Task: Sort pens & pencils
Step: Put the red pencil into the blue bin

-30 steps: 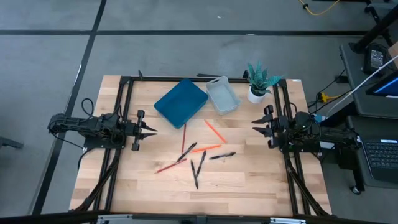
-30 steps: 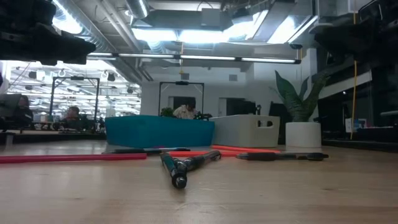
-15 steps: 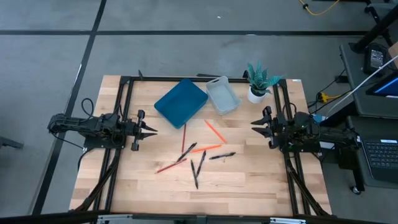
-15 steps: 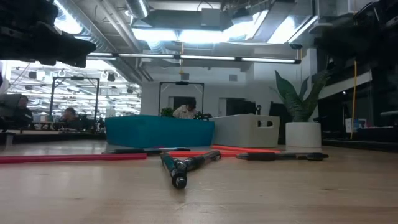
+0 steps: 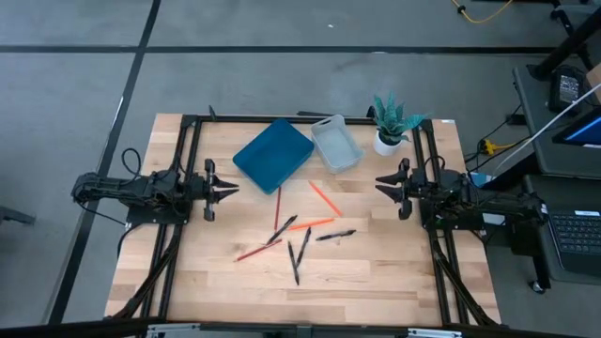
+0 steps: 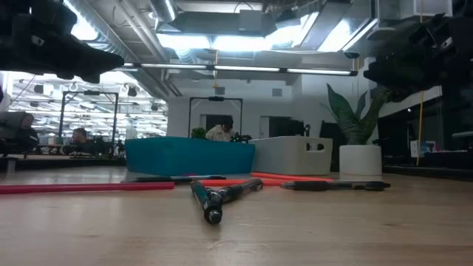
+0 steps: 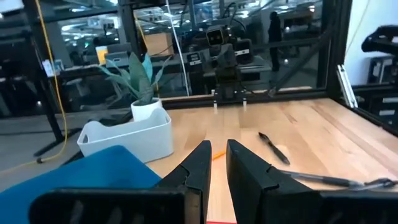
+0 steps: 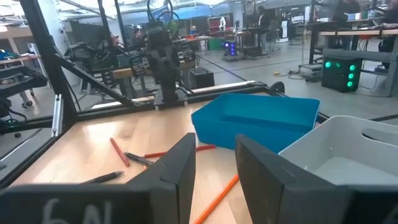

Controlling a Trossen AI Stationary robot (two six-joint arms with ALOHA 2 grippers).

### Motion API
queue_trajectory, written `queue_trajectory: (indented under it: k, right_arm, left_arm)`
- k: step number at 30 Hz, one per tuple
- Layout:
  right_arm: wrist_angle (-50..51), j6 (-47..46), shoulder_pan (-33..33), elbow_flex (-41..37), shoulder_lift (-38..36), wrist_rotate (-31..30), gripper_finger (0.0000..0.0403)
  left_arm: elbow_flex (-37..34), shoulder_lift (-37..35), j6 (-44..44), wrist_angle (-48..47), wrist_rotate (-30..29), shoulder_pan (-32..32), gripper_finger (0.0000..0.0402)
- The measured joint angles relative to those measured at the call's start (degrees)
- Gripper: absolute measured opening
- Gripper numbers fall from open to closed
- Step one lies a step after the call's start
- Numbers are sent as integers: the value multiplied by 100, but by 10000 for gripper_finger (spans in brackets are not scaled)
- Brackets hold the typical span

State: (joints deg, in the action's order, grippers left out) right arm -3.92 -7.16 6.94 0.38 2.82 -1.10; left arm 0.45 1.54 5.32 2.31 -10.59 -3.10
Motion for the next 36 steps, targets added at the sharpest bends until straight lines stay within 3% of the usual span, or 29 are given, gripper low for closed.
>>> queue_trajectory:
  k: [9, 14, 22, 29, 36]
  right_arm:
    - [-1130, 259, 0, 0, 963, 13, 115]
    - [-1506, 589, 0, 190, 1702, 20, 115]
    - [-1513, 1098, 0, 1172, 2778, 475, 115]
    - [-1430, 1376, 0, 1618, 3437, 888, 115]
    - [-1352, 1513, 2, 1676, 3524, 1268, 115]
  left_arm:
    - [-2, 571, -345, 631, 278, 160, 43]
    - [-1, 1601, -519, 1638, 464, 156, 43]
    - [124, 3599, -780, 3564, 459, 154, 43]
    - [1264, 5045, -598, 3447, 876, 154, 43]
    - [2419, 5591, -776, 1428, 1008, 102, 43]
